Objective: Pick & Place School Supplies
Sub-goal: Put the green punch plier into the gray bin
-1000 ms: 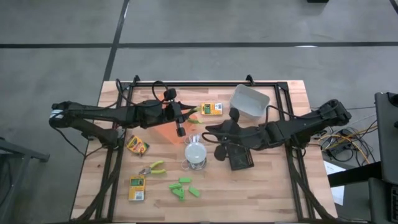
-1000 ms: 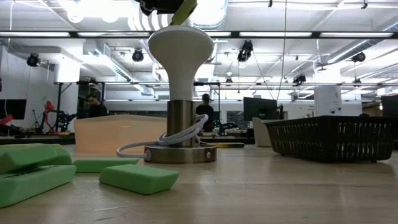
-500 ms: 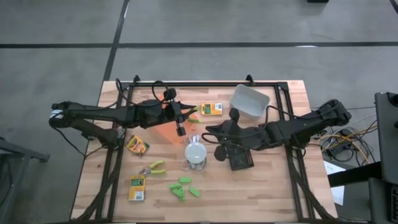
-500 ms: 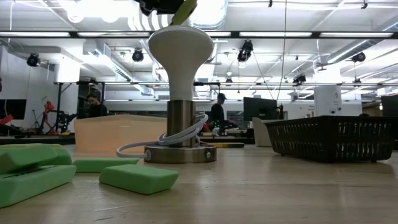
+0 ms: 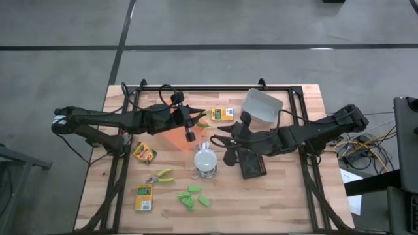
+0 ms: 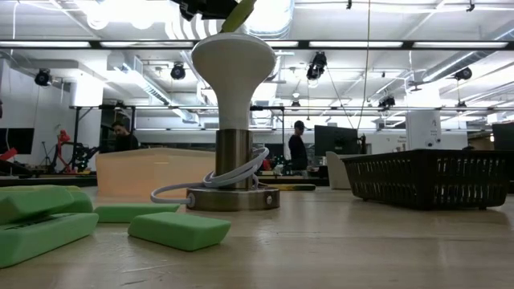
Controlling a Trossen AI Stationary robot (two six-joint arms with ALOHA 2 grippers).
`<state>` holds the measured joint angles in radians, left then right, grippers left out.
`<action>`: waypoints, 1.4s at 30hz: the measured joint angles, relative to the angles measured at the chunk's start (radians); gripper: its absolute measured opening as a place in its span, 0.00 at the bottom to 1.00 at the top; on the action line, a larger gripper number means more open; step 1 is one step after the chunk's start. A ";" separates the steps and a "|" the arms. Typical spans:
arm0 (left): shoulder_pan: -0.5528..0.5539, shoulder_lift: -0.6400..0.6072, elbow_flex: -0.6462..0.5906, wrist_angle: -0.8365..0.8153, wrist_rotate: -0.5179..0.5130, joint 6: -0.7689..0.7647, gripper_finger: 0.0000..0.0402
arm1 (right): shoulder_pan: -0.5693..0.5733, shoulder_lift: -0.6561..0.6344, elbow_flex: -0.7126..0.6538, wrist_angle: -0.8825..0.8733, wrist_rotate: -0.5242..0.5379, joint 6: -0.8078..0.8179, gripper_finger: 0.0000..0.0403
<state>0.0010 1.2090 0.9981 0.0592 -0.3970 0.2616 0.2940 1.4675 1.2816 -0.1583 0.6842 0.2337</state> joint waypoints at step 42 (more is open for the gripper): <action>0.002 0.000 -0.003 0.039 0.200 -0.004 0.13 | -0.035 0.104 0.000 0.151 -0.034 -0.208 0.50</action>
<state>0.0025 1.2095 0.9951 0.0986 -0.1970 0.2579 0.2588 1.5719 1.2819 -0.0071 0.6498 0.0261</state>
